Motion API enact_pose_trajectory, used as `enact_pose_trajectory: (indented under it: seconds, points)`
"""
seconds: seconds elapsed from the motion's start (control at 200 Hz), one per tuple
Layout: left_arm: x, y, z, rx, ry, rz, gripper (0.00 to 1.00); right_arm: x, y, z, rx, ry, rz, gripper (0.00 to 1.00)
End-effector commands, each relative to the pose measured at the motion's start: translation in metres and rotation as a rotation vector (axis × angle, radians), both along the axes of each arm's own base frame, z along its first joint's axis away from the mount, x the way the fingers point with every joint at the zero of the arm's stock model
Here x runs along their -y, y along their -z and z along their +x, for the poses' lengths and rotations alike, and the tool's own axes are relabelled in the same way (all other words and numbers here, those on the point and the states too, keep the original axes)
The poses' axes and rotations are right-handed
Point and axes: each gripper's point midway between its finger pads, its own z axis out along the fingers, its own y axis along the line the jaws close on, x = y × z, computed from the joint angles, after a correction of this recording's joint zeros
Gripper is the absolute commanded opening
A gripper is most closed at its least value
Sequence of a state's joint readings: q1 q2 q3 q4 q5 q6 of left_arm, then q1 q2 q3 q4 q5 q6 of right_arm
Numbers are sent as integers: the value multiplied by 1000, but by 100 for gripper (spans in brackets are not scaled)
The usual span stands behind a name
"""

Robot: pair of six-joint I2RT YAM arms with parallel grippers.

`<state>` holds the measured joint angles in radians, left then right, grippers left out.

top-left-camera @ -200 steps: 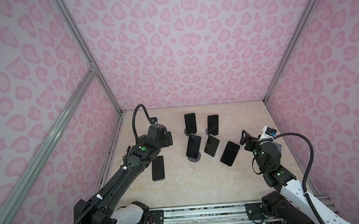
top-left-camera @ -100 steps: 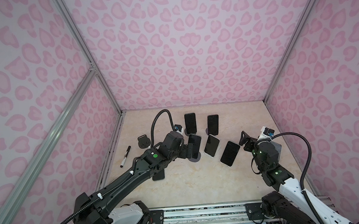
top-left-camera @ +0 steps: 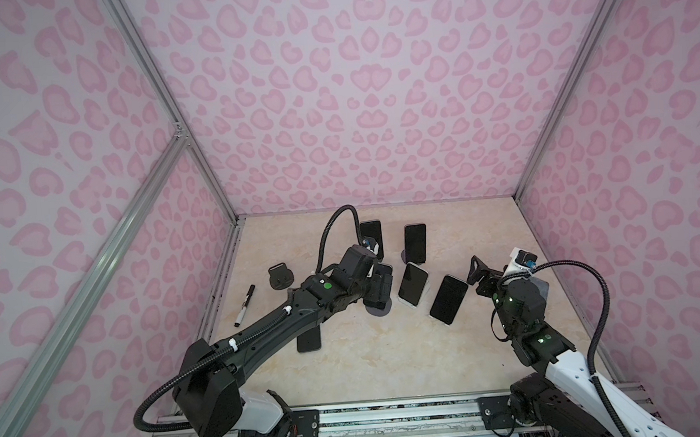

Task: Remove the phone from the phone stand
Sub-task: 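Reach the left gripper to the silver-edged phone on the middle stand, then close the left gripper on the phone while the right gripper reaches forward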

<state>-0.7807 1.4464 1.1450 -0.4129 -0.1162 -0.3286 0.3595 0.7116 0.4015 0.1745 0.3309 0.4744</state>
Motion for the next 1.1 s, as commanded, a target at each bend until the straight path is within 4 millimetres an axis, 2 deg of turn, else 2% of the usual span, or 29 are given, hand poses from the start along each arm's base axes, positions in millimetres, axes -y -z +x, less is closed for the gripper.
enact_pose_trajectory:
  seconds: [0.0,0.13,0.425,0.53,0.73,0.86,1.01,1.095]
  points:
    - [11,7,4,-10,44,12,98,-2,-6,0,25,-10,5,98]
    - [10,16,9,-3,45,50,98,-3,-6,1,25,-16,7,98]
    - [17,23,15,-8,62,65,98,-3,-8,0,29,-20,8,98]
    - [15,26,21,3,41,84,97,-10,-11,1,39,-60,13,98]
    - [18,26,26,9,31,81,97,-52,-23,2,68,-284,23,98]
    - [17,28,29,12,18,79,97,-72,-25,0,67,-365,-16,98]
    - [15,32,32,11,1,91,98,-114,-32,-8,88,-575,-19,98]
    - [15,34,33,8,-12,95,99,-120,-28,-7,68,-573,-62,98]
